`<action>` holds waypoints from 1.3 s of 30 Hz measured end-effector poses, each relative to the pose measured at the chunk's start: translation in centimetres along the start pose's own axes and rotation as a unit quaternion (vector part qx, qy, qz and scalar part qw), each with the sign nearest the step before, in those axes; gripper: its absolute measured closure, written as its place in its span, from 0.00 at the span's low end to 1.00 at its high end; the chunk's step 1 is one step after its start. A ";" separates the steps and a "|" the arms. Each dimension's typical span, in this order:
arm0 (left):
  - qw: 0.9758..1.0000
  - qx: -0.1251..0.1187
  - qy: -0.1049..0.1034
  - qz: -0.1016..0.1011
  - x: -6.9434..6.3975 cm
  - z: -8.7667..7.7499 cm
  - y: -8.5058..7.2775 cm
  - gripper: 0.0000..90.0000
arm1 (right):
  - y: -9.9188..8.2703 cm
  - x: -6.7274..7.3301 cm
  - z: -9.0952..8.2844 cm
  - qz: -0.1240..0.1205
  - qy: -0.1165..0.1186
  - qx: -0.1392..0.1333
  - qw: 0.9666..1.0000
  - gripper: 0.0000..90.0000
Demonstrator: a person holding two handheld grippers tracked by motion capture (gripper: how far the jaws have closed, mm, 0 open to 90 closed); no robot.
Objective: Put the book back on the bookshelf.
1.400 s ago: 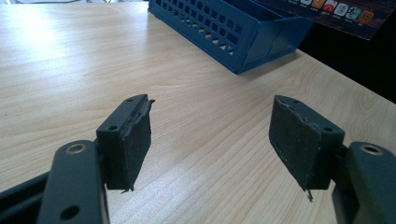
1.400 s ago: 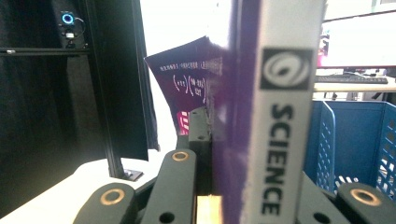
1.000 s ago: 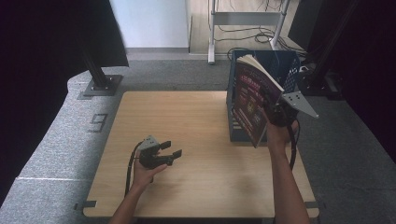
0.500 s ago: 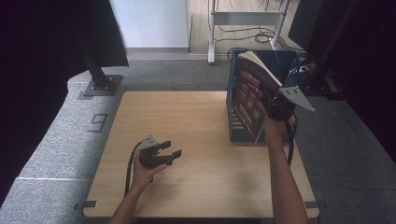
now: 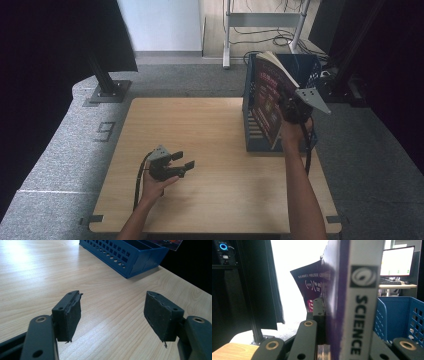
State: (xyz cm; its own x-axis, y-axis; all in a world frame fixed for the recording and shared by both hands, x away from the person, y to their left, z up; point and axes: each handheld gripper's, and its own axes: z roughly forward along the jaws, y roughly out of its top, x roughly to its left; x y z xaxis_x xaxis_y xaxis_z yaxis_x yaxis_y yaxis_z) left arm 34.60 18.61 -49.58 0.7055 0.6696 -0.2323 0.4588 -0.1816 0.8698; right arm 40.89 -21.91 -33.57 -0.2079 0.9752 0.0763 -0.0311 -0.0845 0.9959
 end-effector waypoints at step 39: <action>1.000 -0.011 0.000 -0.020 1.1 -0.6 -0.2 0.34 | -1.6 -0.1 5.1 0.010 -0.038 0.007 0.999 0.91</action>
State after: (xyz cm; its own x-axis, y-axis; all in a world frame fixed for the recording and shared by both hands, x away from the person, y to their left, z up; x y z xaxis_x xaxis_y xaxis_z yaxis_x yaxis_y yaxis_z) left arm 34.92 19.80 -49.75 0.6873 0.6757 -0.2666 0.4745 -0.1397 0.8691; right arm 45.96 -20.84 -34.96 -0.1339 0.9860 0.0992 -0.0147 -0.1021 0.9947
